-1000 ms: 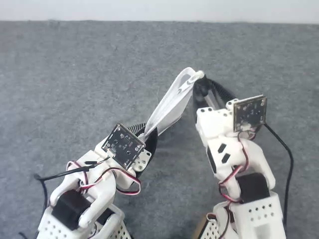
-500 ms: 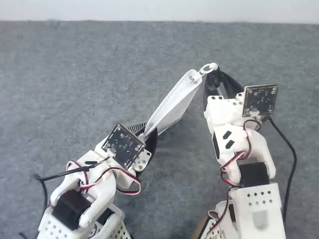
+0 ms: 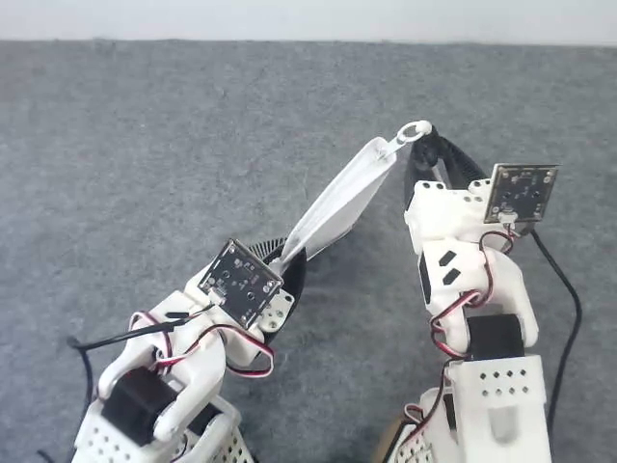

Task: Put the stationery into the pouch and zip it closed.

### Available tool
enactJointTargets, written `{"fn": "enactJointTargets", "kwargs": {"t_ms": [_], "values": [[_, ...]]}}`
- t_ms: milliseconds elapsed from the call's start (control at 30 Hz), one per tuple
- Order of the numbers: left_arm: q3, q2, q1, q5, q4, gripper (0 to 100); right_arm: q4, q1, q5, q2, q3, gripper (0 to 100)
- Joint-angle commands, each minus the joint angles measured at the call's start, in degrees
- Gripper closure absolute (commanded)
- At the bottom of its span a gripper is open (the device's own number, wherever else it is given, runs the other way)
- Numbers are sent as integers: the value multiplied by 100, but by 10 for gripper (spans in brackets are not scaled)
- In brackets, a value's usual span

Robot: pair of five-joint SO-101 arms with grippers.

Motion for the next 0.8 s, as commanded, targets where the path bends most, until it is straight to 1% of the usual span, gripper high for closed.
{"fn": "enactJointTargets", "kwargs": {"t_ms": [0,100,200,267,333,467,533,600,700,767], "values": [[40,-35,-132,-18,105,991,-171,514,-97,66,-123,993],[40,-35,-132,-18,105,991,-171,567,-132,66,-123,993],[40,-35,-132,-18,105,991,-171,804,-501,66,-132,993],[40,-35,-132,-18,105,991,-171,857,-554,66,-132,993],[40,-35,-132,-18,105,991,-136,787,-563,40,-132,993],[40,-35,-132,-18,105,991,-101,382,-545,13,-114,986],[40,-35,-141,-18,105,991,66,145,-545,13,-97,939],[40,-35,-185,-18,88,991,330,-84,-571,13,-105,856],[-4,-35,-615,-18,0,991,620,-409,-571,13,-105,730],[-4,-35,-1046,-18,-158,991,787,-576,-554,13,-105,675]]}}
